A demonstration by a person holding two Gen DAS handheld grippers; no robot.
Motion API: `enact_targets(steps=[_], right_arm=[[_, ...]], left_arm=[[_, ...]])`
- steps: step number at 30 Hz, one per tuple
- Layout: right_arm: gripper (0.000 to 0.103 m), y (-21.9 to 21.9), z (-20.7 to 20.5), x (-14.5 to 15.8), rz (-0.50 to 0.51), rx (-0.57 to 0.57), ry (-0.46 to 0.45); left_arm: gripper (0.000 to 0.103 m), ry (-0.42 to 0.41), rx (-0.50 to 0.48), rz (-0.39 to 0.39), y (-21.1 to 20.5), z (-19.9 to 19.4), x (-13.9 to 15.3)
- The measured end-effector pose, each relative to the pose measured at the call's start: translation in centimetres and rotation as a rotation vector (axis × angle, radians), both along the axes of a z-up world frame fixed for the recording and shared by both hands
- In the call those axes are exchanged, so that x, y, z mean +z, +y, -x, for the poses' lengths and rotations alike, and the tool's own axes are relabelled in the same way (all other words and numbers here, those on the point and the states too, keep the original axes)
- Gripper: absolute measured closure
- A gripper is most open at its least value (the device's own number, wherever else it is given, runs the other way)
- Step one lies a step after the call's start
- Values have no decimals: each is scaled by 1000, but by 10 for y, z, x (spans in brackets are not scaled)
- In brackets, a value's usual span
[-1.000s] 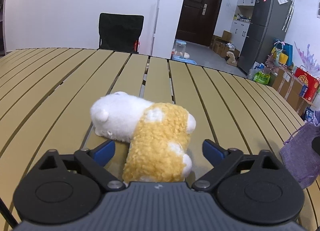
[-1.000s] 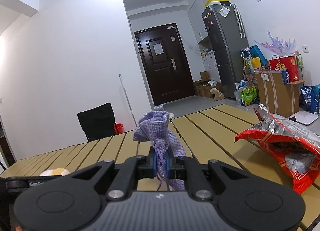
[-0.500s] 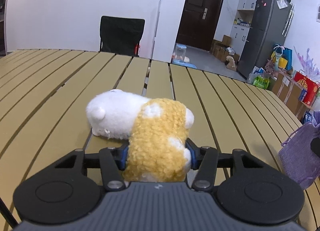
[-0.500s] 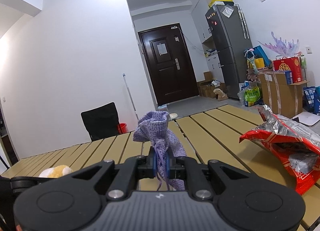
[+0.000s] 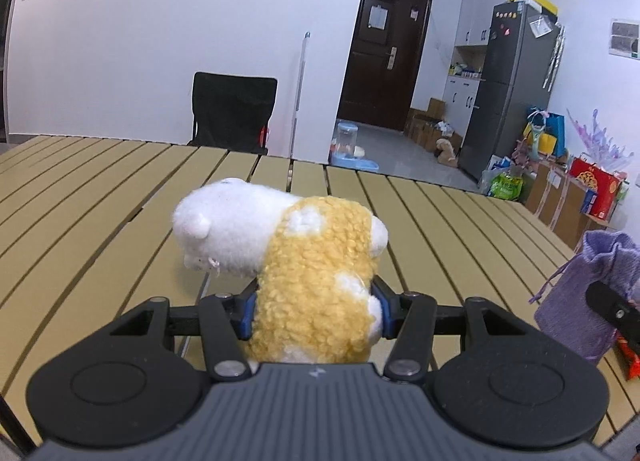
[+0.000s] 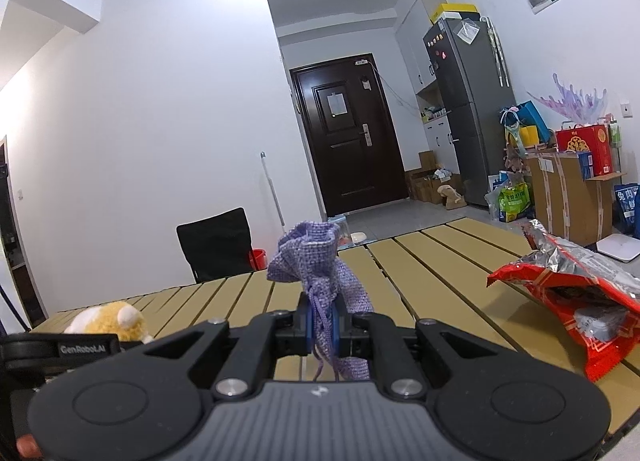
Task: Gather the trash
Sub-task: 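Lift the plush with the left gripper while the right gripper holds the pouch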
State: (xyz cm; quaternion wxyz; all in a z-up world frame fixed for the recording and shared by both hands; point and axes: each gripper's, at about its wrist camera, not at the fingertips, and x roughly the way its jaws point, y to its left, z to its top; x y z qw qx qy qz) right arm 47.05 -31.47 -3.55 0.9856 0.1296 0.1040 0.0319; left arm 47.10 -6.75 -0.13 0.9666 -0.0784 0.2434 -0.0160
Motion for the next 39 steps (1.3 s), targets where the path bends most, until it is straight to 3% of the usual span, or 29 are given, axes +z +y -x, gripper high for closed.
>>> enact_targets(steps=[16,39], right_arm=[[95,15,69,14,5,16,-59],[95,54,167,-2,11,92,-53]], left_arm=[[49,-81,-45,-3,12,75,24],[49,-82,-45,-11,40,156,14]])
